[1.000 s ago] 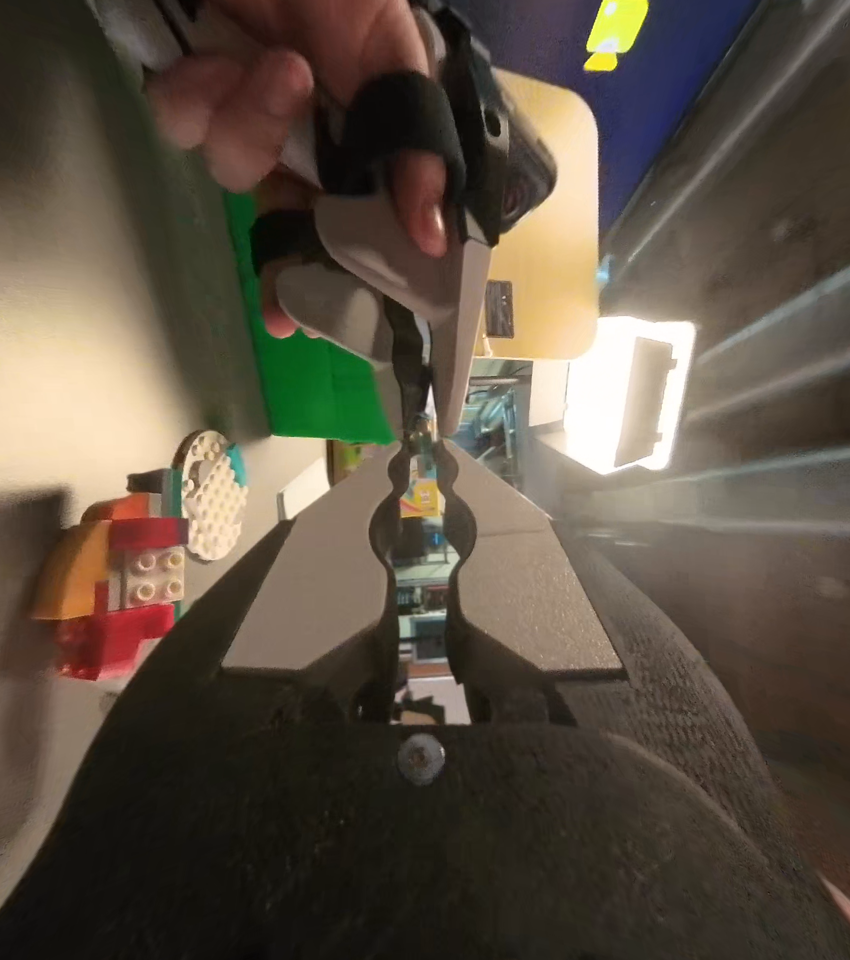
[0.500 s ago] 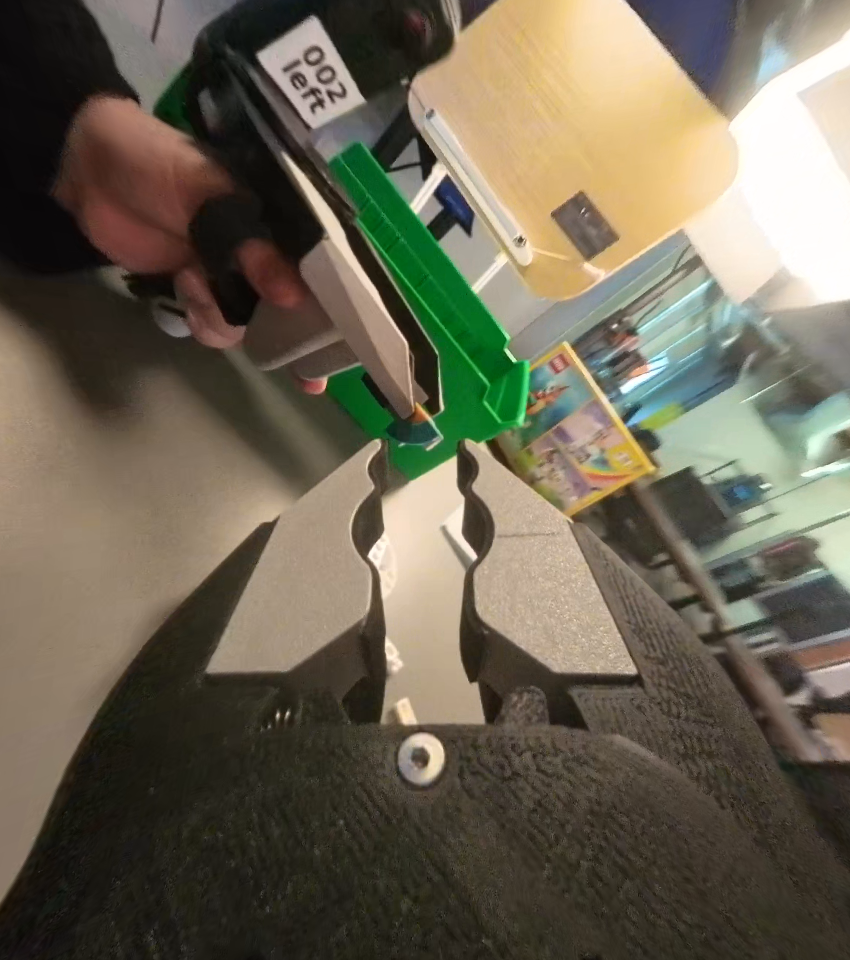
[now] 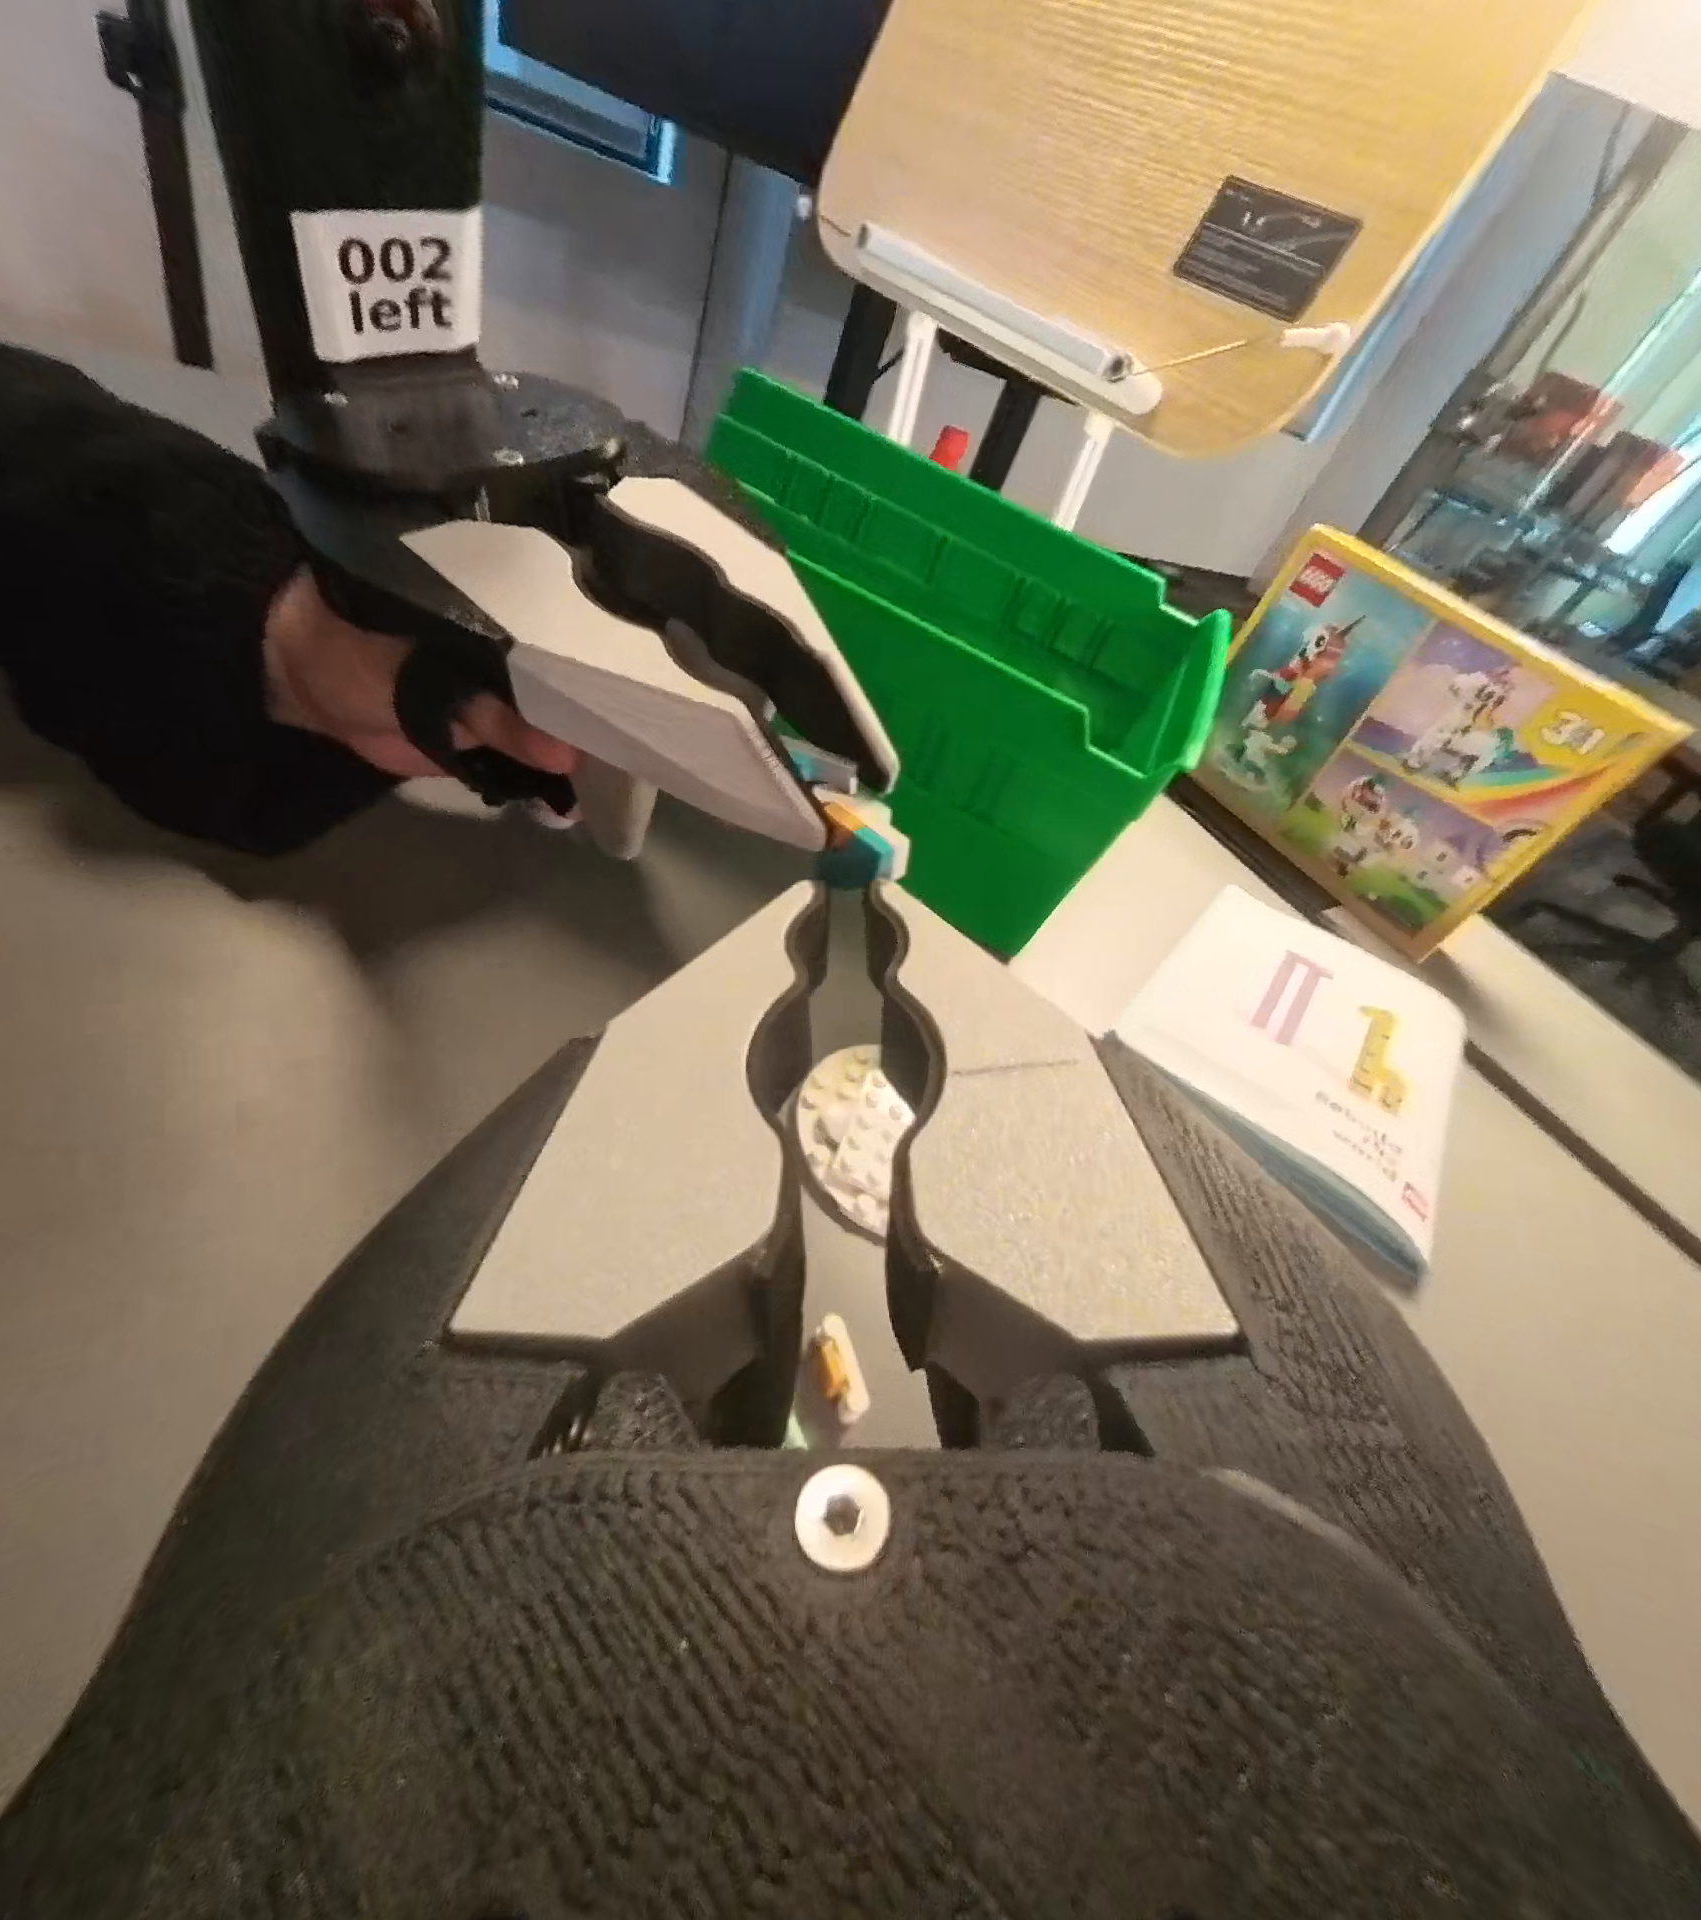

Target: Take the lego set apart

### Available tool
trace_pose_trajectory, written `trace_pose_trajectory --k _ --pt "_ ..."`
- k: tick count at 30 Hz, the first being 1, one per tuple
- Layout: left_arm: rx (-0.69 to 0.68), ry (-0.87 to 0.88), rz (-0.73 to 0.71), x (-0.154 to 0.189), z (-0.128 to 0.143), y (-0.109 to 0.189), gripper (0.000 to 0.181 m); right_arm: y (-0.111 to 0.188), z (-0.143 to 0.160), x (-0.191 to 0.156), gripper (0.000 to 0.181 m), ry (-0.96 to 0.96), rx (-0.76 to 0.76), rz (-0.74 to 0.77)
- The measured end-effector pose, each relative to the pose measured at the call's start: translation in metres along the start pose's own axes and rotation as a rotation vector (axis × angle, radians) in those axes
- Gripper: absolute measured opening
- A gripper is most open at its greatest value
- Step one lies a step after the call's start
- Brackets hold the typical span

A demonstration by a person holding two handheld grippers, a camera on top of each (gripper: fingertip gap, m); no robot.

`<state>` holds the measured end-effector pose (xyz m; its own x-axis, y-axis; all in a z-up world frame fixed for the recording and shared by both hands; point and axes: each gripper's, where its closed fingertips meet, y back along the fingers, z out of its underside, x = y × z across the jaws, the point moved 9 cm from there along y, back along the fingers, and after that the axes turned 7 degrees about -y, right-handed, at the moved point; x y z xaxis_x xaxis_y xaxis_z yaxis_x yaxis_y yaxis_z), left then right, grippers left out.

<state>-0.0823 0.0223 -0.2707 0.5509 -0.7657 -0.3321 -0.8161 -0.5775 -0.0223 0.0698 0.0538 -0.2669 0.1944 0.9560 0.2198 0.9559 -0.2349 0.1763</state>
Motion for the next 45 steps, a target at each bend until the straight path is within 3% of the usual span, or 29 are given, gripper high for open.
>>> trace_pose_trajectory --k 5,9,13,16,19,22,26,32,39,43,45 --pt "-0.059 -0.07 -0.048 -0.002 0.007 0.0 0.008 0.002 -0.009 -0.011 0.0 0.027 0.074 -0.091" --pt "0.002 -0.078 -0.079 -0.003 0.001 0.003 0.009 0.007 -0.007 0.0 0.0 0.082 0.053 0.04" --pt "0.052 -0.224 -0.081 0.005 -0.001 0.005 0.009 0.011 -0.01 0.01 0.02 -0.213 0.137 -0.079" --pt "0.081 -0.367 -0.093 0.015 -0.005 0.005 0.01 0.012 -0.009 0.016 0.024 -0.467 0.172 -0.221" --pt "0.115 -0.388 -0.075 0.021 -0.007 0.005 0.011 0.01 -0.006 0.015 0.026 -0.546 0.15 -0.318" --pt "0.127 -0.347 -0.045 0.02 -0.005 0.006 0.01 0.01 -0.007 0.009 0.01 -0.486 0.149 -0.35" --pt "0.13 -0.297 -0.012 0.021 -0.003 0.005 0.01 0.014 -0.007 0.007 0.009 -0.393 0.12 -0.339" --pt "0.068 -0.268 -0.021 0.019 0.001 0.002 0.03 0.017 -0.007 0.008 0.008 -0.253 0.119 -0.259" --pt "-0.036 -0.347 -0.063 0.018 0.005 0.001 0.005 0.019 -0.008 0.007 0.008 -0.138 0.128 -0.198" --pt "-0.116 -0.423 -0.092 0.018 0.005 -0.001 0.004 0.017 -0.006 0.005 0.009 -0.029 0.095 -0.113" --pt "-0.189 -0.464 -0.101 0.016 0.009 -0.003 0.004 0.014 -0.002 0.001 0.019 0.106 0.041 -0.039"
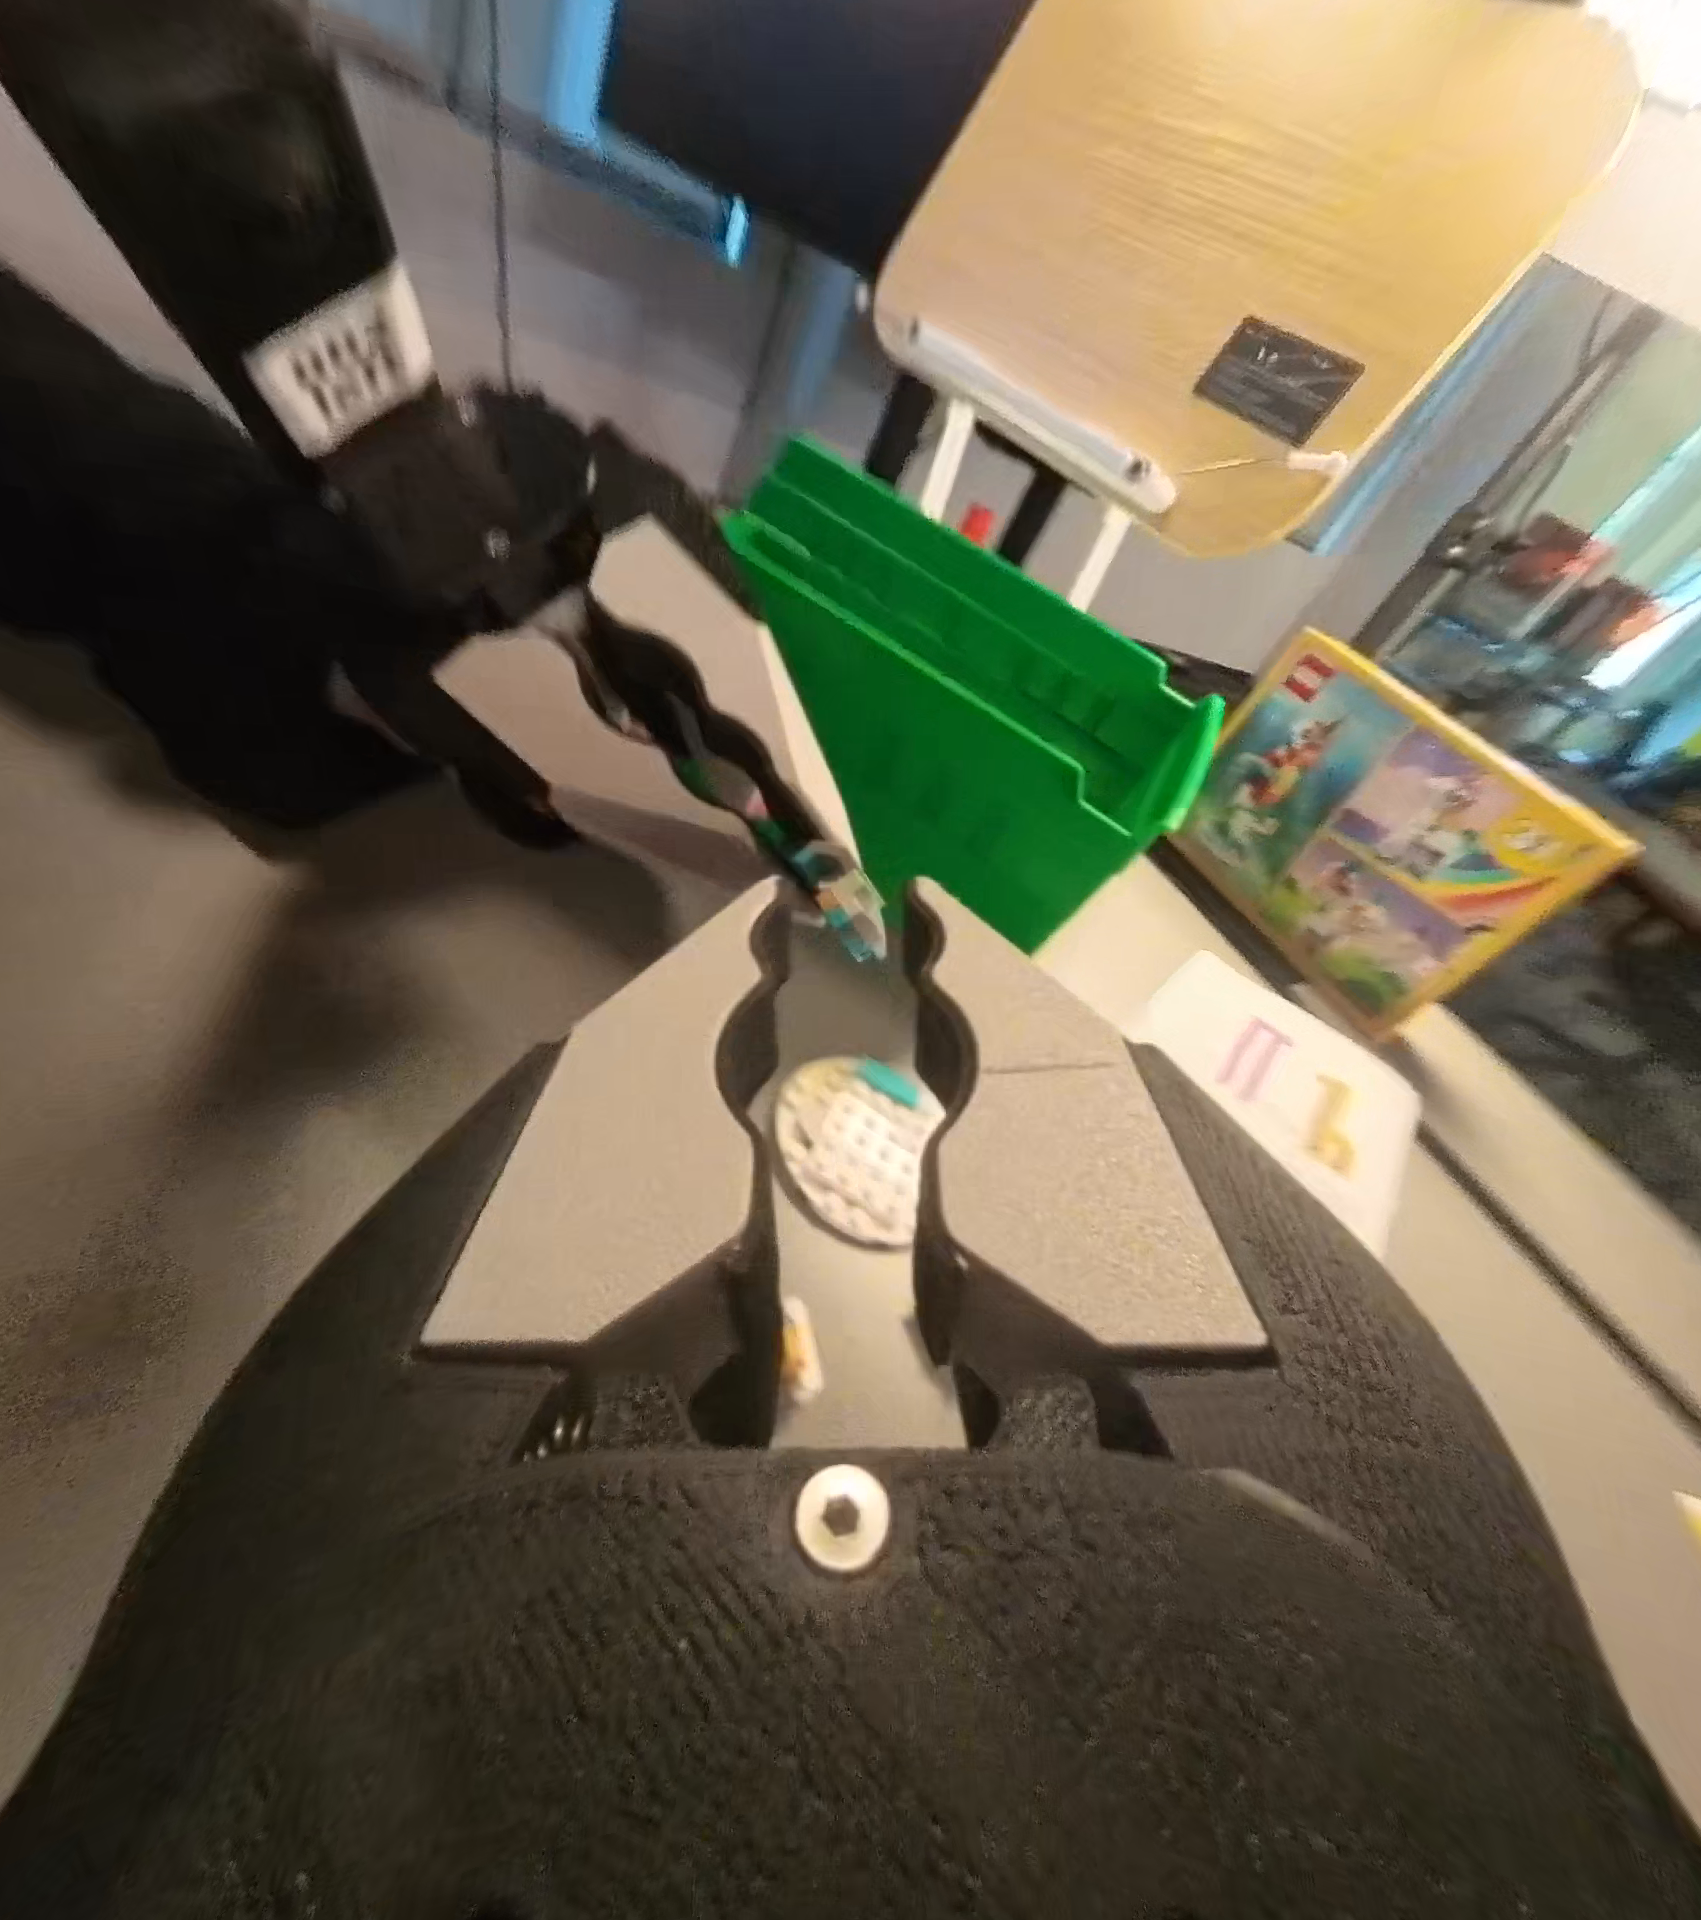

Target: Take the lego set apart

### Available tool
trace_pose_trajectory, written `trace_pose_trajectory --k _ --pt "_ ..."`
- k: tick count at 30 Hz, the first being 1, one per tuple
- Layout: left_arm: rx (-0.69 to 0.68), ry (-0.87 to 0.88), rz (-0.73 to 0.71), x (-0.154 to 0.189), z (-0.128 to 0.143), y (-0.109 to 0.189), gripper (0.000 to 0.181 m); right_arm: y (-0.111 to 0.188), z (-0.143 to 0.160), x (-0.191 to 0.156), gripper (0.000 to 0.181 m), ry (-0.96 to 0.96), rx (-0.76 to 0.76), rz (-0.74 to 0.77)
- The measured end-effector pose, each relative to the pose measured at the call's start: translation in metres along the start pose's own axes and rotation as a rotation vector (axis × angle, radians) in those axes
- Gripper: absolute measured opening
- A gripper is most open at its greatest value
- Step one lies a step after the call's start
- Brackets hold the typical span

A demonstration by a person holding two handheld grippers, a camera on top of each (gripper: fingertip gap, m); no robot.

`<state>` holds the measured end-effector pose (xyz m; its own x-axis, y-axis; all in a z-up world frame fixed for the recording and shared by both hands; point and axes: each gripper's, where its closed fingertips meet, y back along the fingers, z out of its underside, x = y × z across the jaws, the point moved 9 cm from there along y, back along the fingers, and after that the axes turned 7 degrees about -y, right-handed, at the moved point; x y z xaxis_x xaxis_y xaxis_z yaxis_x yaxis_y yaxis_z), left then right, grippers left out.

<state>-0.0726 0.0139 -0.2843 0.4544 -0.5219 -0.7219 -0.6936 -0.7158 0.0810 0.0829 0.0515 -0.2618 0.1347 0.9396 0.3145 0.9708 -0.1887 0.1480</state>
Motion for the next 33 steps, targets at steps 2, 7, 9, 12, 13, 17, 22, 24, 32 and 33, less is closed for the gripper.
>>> trace_pose_trajectory --k 2,7,9,12,13,17,22,24,32,33 --pt "-0.055 -0.084 0.007 0.004 0.003 -0.002 0.004 -0.004 0.006 -0.005 0.029 0.178 -0.09 0.064" --pt "-0.1 -0.197 0.046 0.013 0.003 -0.006 0.004 -0.01 0.017 -0.016 0.015 0.505 -0.247 0.122" --pt "-0.114 -0.223 0.055 0.014 0.004 -0.006 0.004 -0.011 0.019 -0.018 0.009 0.55 -0.267 0.121" --pt "-0.124 -0.231 0.061 0.014 0.005 -0.006 0.003 -0.012 0.02 -0.019 0.009 0.571 -0.274 0.123" --pt "-0.126 -0.221 0.057 0.014 0.005 -0.007 0.003 -0.013 0.019 -0.019 0.009 0.573 -0.279 0.13" --pt "-0.111 -0.099 0.046 0.008 0.005 -0.006 0.004 -0.015 0.015 -0.018 0.008 0.593 -0.286 0.171" --pt "-0.081 0.116 0.155 0.005 0.007 -0.007 0.013 -0.017 0.019 -0.024 0.008 0.774 -0.328 0.197" --pt "-0.03 0.177 0.211 0.004 0.005 -0.004 0.026 -0.016 0.019 -0.026 0.009 0.835 -0.314 0.189" --pt "0.075 0.395 0.433 0.002 0.002 -0.001 0.027 -0.012 0.027 -0.041 0.007 1.143 -0.276 0.135" --pt "0.076 0.389 0.439 0.0 0.002 0.001 0.017 -0.012 0.03 -0.044 0.008 1.184 -0.276 0.127"
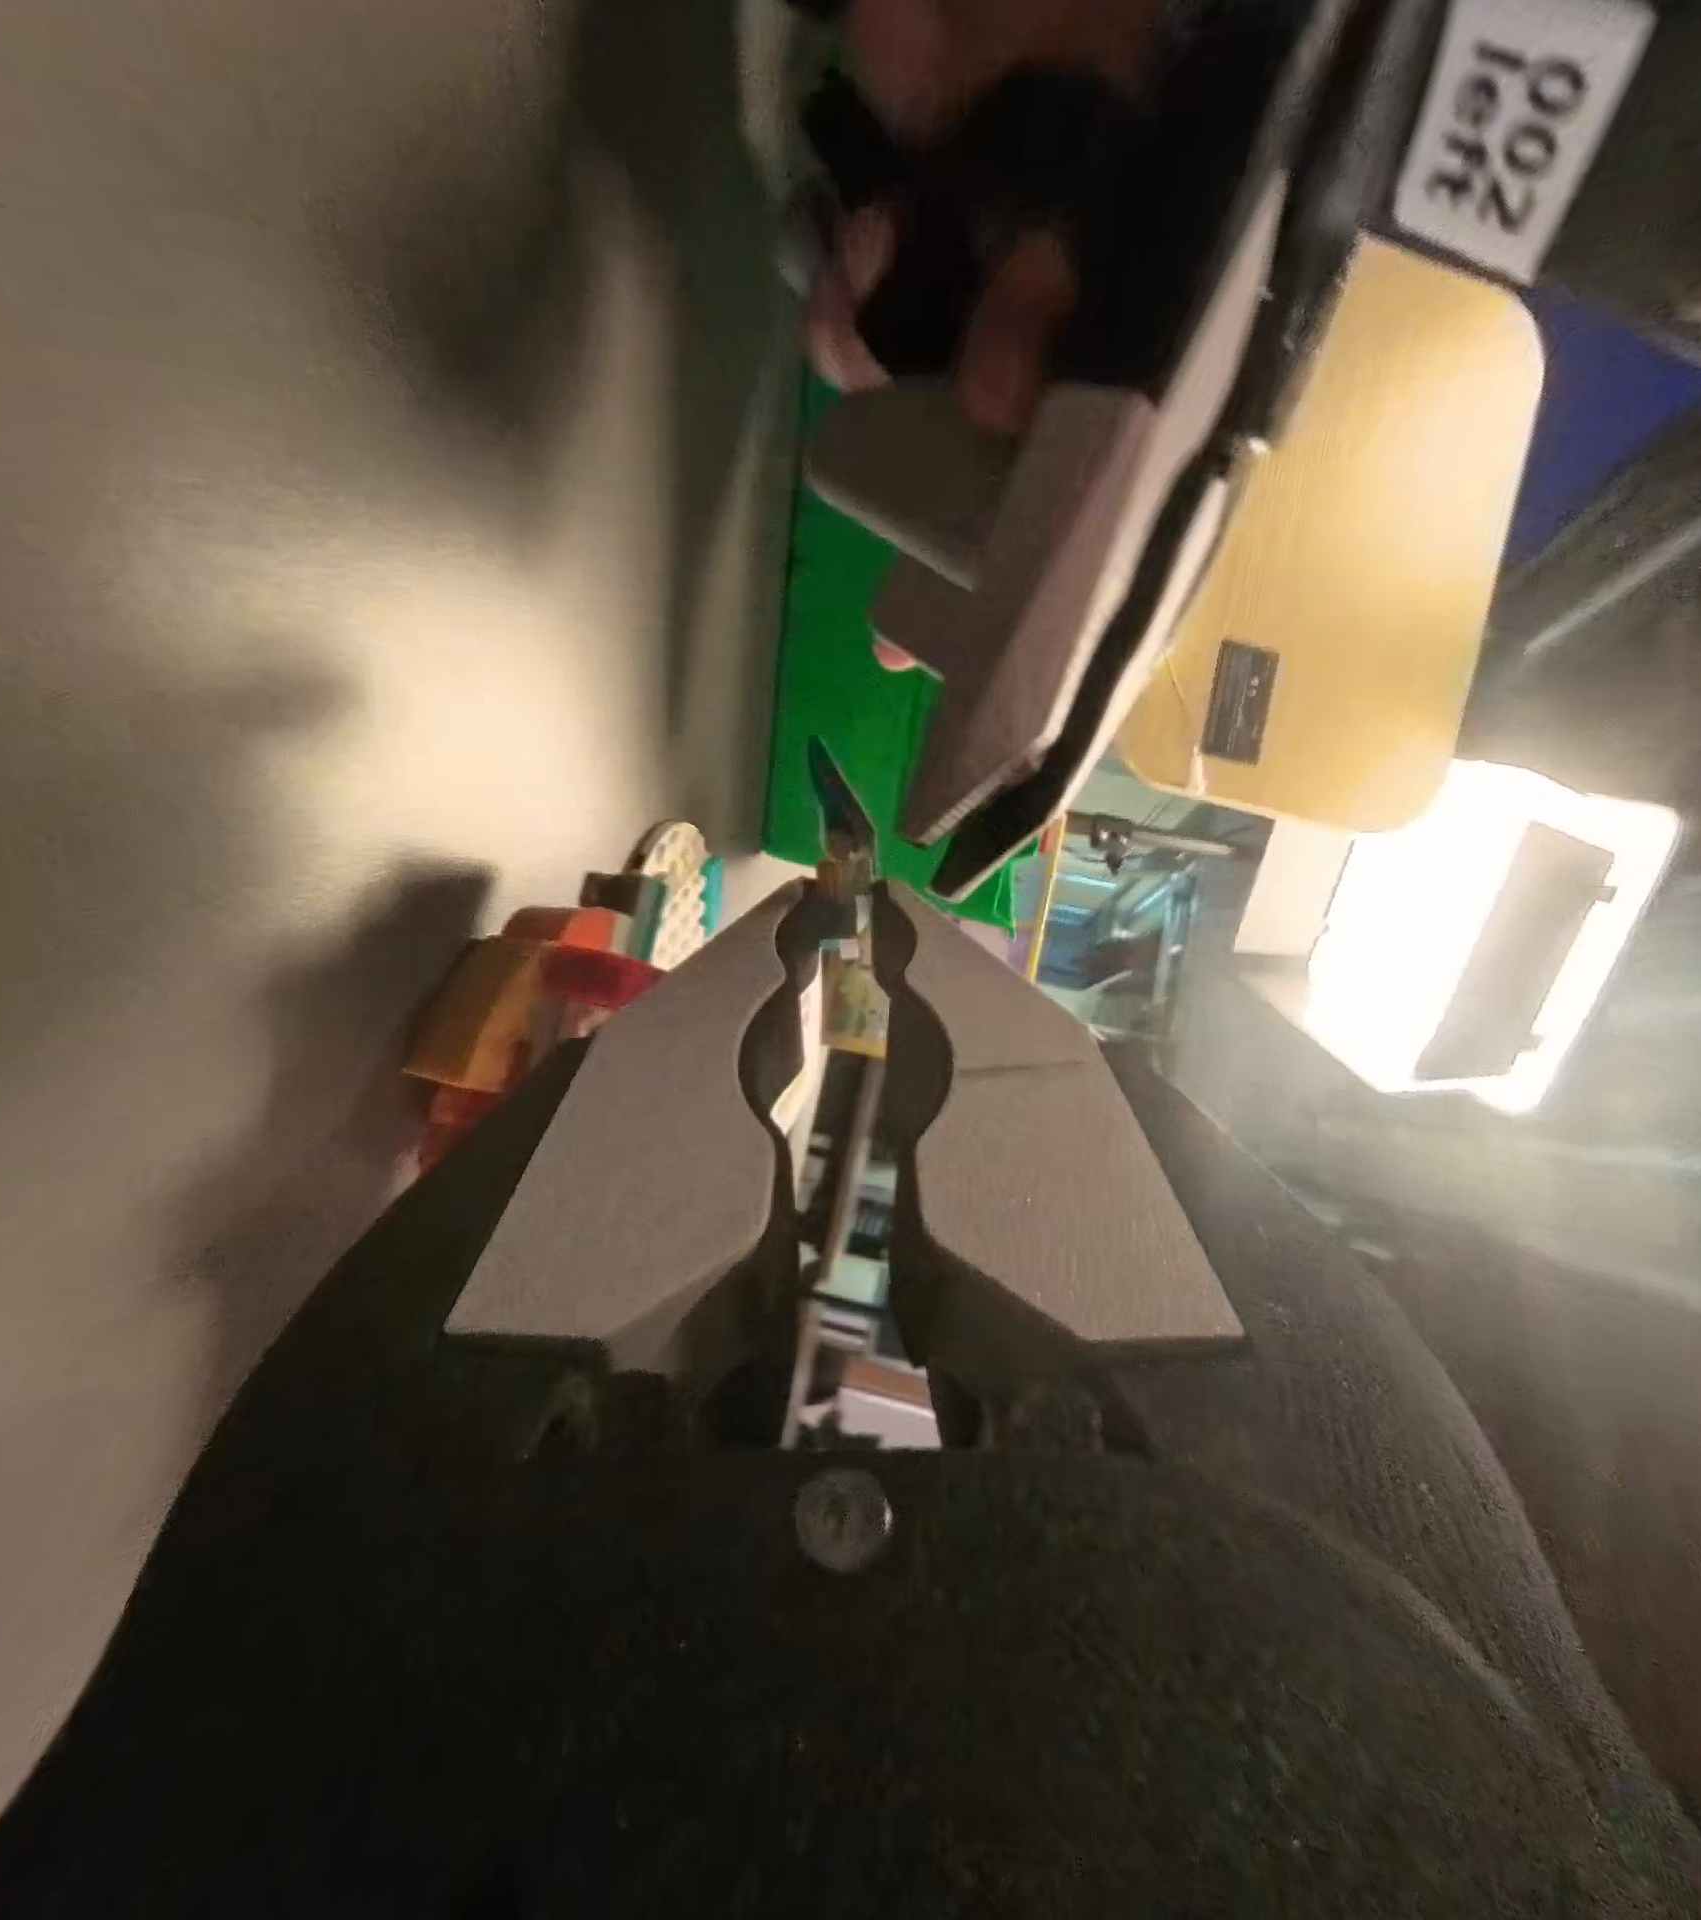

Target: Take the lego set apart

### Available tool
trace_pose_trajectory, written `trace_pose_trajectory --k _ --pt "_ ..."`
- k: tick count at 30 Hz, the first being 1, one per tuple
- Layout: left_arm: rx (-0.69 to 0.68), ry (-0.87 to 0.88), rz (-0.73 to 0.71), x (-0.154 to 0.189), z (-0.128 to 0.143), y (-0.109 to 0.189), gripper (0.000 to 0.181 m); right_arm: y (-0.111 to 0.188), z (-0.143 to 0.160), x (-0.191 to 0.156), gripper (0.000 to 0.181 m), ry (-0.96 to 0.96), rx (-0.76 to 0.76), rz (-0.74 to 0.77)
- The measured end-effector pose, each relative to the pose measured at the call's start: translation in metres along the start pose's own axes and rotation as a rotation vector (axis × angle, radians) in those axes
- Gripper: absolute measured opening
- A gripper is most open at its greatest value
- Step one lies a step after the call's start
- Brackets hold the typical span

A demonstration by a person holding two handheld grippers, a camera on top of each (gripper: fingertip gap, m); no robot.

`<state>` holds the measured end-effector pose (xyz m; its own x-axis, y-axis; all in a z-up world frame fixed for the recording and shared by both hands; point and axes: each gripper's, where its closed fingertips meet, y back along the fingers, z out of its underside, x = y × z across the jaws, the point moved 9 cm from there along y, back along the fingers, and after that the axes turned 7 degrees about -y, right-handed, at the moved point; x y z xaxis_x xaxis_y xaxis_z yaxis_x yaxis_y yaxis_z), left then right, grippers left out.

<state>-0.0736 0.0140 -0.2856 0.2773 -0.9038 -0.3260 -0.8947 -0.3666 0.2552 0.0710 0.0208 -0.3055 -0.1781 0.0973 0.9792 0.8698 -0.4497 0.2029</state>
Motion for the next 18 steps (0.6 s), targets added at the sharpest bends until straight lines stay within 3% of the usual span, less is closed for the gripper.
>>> trace_pose_trajectory --k 2,7,14,16,18 --pt "-0.033 -0.028 0.021 -0.0001 0.0 0.002 0.009 0.0004 -0.0024 -0.0048 0.008 0.044 0.012 0.004" --pt "-0.072 -0.024 0.062 0.0027 0.0 -0.0001 0.03 0.0016 -0.0017 -0.0028 0.008 0.053 0.019 0.047" --pt "-0.102 -0.053 0.019 0.0007 -0.0011 0.0008 0.024 0.0023 0.0013 -0.0005 0.008 0.015 0.029 0.076" --pt "-0.112 -0.074 -0.002 -0.0004 -0.0011 0.0015 0.01 0.0021 0.0004 -0.0011 0.008 0.022 0.031 0.073" --pt "-0.118 -0.076 0.004 -0.0001 -0.0014 0.0017 0.008 0.0018 0.0001 -0.0013 0.008 0.026 0.029 0.074"
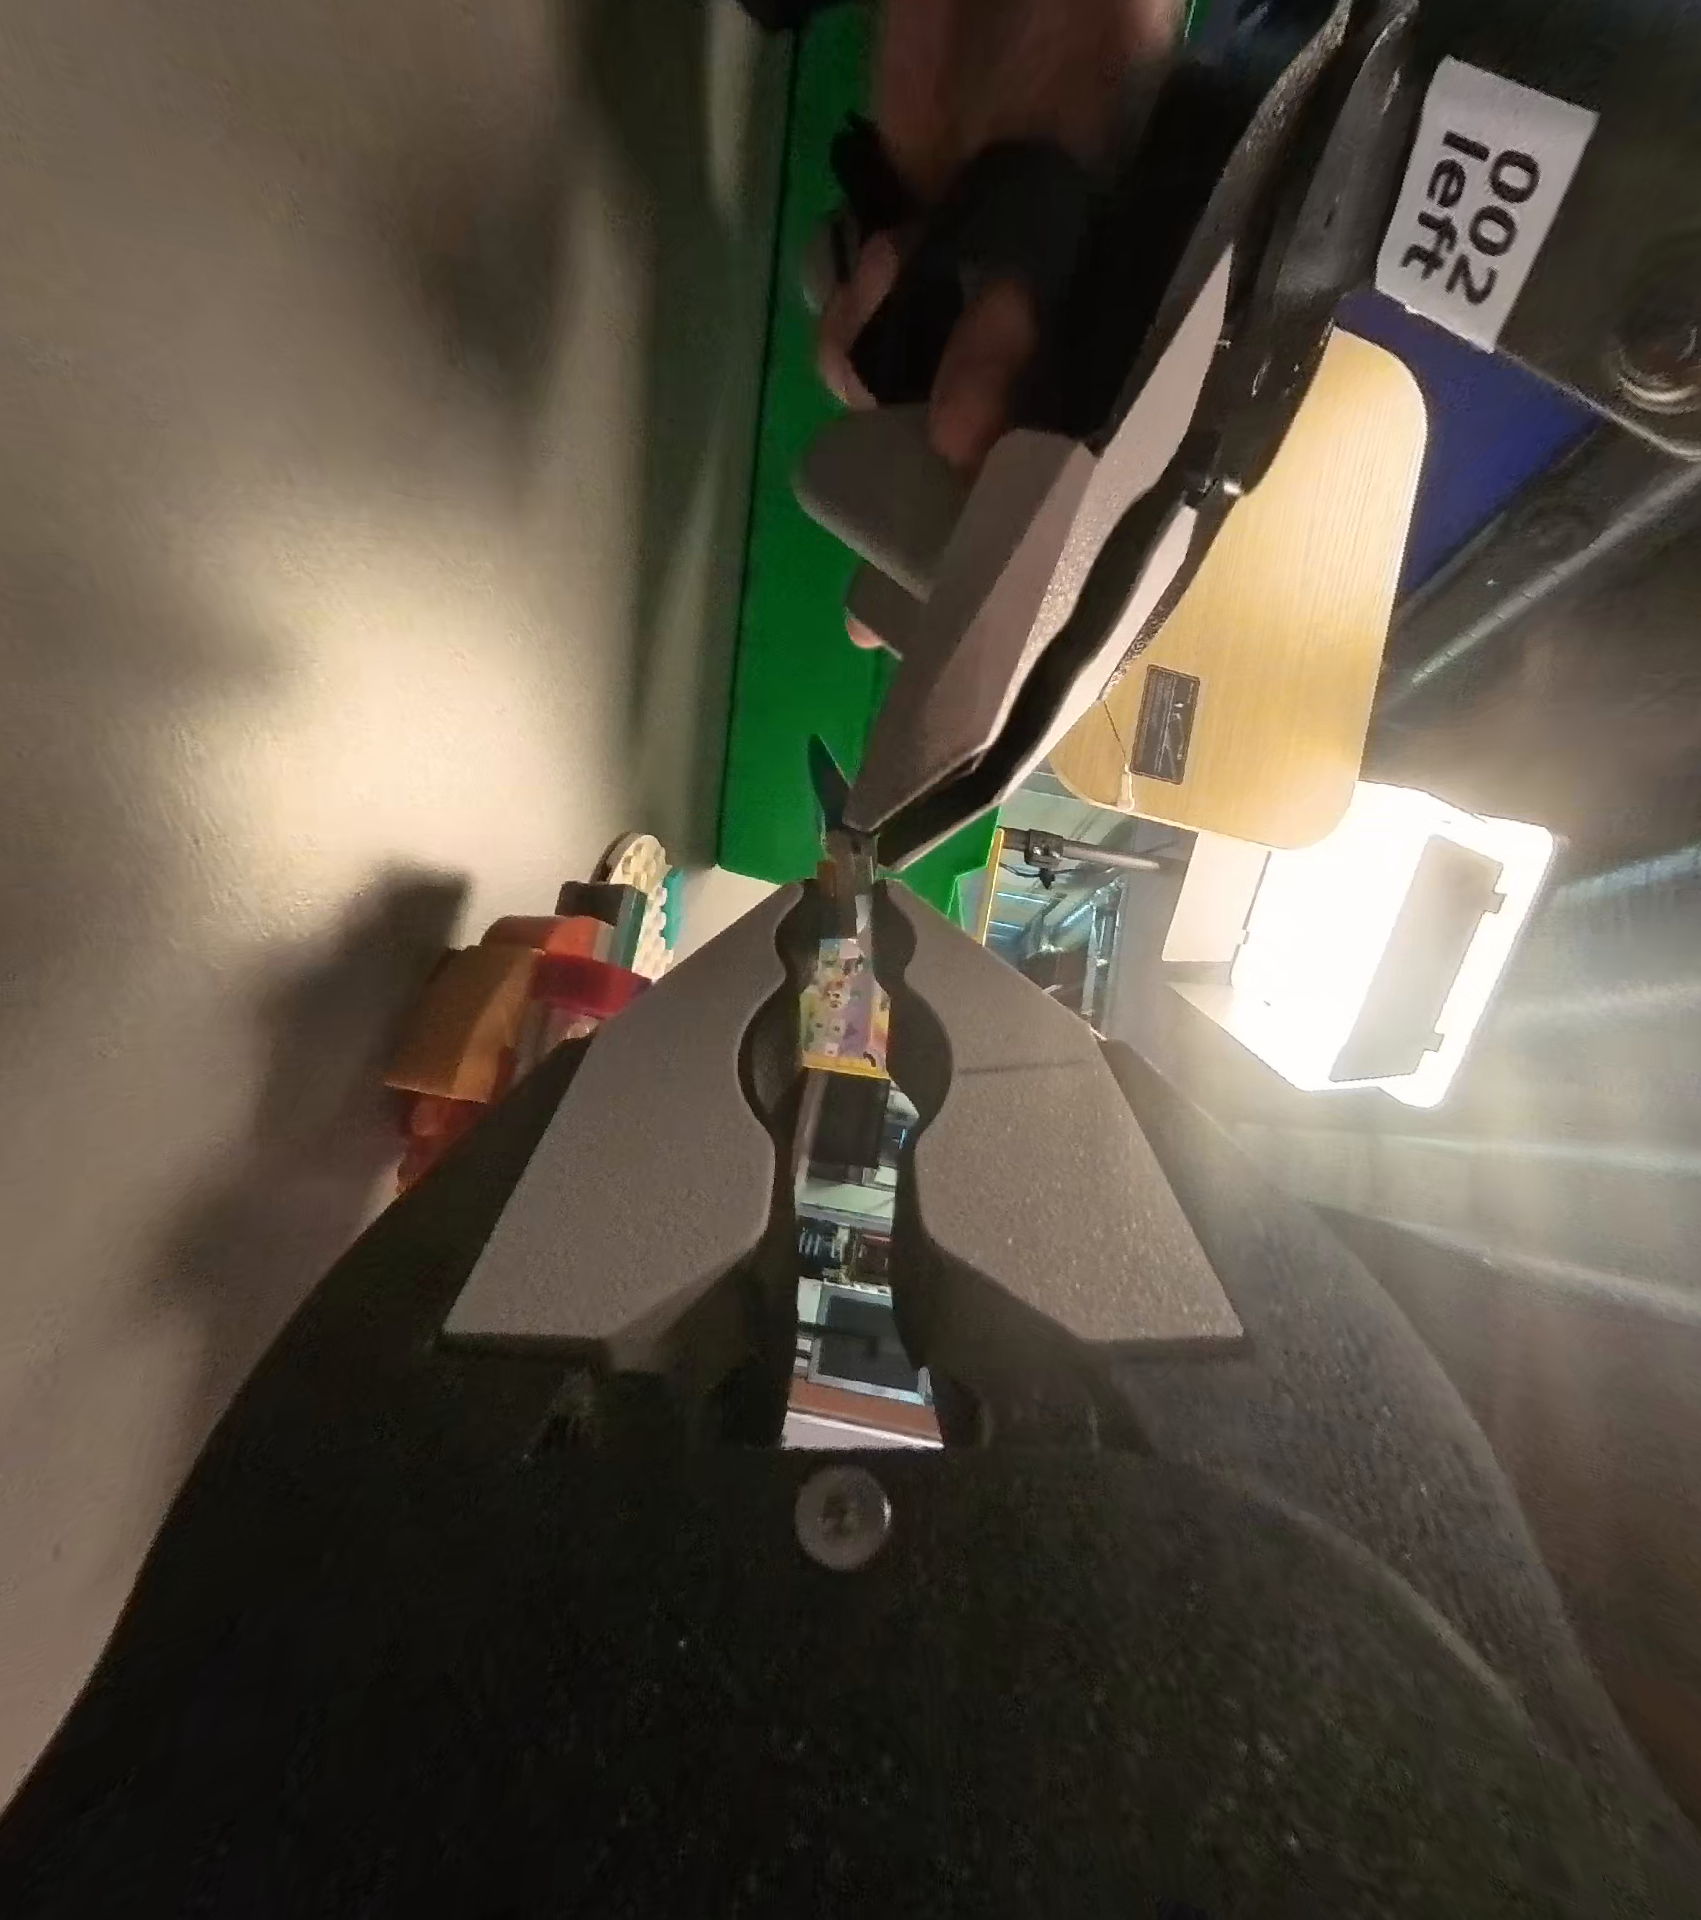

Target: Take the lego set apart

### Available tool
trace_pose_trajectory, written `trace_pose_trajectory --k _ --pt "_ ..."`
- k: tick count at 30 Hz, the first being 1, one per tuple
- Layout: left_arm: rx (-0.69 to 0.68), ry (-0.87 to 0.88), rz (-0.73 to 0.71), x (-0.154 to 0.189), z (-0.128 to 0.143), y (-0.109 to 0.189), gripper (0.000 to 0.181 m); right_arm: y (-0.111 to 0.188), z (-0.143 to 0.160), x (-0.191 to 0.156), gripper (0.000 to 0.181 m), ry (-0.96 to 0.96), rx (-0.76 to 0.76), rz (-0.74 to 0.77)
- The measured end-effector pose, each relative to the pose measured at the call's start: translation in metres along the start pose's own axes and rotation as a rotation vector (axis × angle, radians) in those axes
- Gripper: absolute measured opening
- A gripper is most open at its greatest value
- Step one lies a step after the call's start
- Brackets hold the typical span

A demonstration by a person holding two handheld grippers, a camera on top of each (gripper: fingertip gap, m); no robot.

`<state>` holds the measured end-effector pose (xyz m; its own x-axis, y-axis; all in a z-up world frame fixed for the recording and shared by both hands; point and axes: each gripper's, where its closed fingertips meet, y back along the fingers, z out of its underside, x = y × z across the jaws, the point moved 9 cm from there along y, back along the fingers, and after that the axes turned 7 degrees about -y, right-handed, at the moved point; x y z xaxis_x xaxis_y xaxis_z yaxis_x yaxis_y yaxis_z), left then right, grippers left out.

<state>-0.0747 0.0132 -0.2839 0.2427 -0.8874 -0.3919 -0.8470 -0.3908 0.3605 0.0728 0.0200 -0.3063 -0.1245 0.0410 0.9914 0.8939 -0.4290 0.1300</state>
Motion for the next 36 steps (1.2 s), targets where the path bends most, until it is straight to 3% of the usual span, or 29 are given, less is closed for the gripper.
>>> trace_pose_trajectory --k 5,13,15,19,27,36 --pt "-0.018 0.006 -0.004 0.0 -0.001 -0.002 0.016 0.0 0.0 0.0 0.008 0.017 -0.003 -0.005" --pt "-0.059 -0.009 -0.02 0.001 -0.001 -0.003 0.013 -0.001 -0.001 -0.003 0.009 0.089 -0.024 -0.012" --pt "-0.079 -0.004 -0.019 0.001 -0.001 -0.005 0.021 -0.001 -0.002 -0.002 0.009 0.094 -0.009 0.004" --pt "-0.094 -0.035 -0.013 0.003 0.0 -0.006 0.015 -0.001 -0.004 -0.002 0.009 0.092 -0.002 0.011" --pt "-0.035 -0.106 -0.109 0.001 -0.006 -0.003 0.014 -0.002 0.001 0.007 0.008 -0.036 -0.026 0.057" --pt "0.073 0.051 0.006 -0.003 -0.005 0.008 0.014 -0.001 -0.007 0.01 0.008 -0.061 0.025 0.098"
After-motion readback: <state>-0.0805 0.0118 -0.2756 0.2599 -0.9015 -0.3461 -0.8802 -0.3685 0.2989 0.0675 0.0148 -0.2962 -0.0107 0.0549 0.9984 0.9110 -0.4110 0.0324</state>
